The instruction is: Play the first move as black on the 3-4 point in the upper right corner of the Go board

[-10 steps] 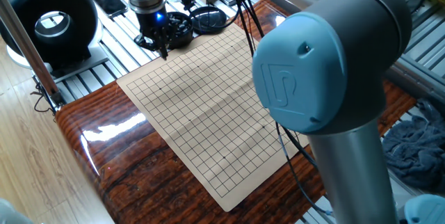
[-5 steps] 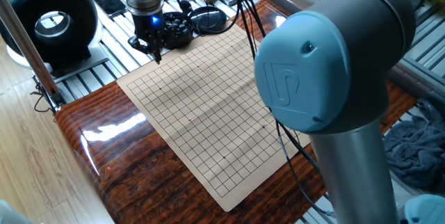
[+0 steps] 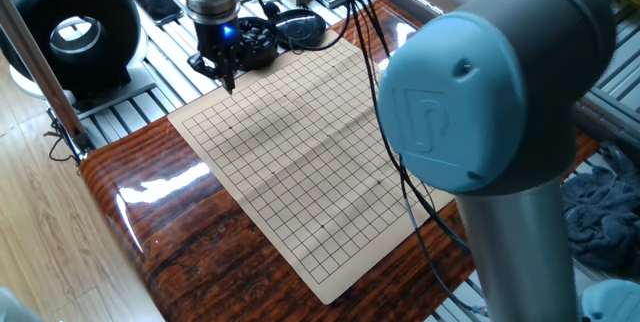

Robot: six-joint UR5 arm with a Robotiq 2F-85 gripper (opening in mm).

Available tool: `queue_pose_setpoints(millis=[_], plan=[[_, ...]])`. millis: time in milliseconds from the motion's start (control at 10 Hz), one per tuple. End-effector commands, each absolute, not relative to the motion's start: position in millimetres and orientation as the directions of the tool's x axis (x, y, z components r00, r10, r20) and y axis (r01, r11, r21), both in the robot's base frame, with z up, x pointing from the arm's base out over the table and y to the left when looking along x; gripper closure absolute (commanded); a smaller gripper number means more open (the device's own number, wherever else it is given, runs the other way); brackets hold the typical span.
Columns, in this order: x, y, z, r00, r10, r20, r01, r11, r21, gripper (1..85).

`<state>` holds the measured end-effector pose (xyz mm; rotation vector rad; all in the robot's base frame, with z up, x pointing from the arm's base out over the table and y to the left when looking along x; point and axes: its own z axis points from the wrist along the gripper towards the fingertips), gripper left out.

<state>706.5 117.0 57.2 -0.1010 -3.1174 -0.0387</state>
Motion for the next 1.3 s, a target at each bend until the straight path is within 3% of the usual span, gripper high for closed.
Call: queue_pose_setpoints(millis=[0,600,1200], plan=[[695.0,108.9,55.5,-0.999,0.048,0.003,0.048,0.999,0.004,84.3],[697.0,52.1,59.6,-1.0,-0.025,0.01,-0.027,0.97,-0.242,84.3],[699.0,75.5,59.3,-0.999,0.053,0.001,0.051,0.981,-0.187,84.3]])
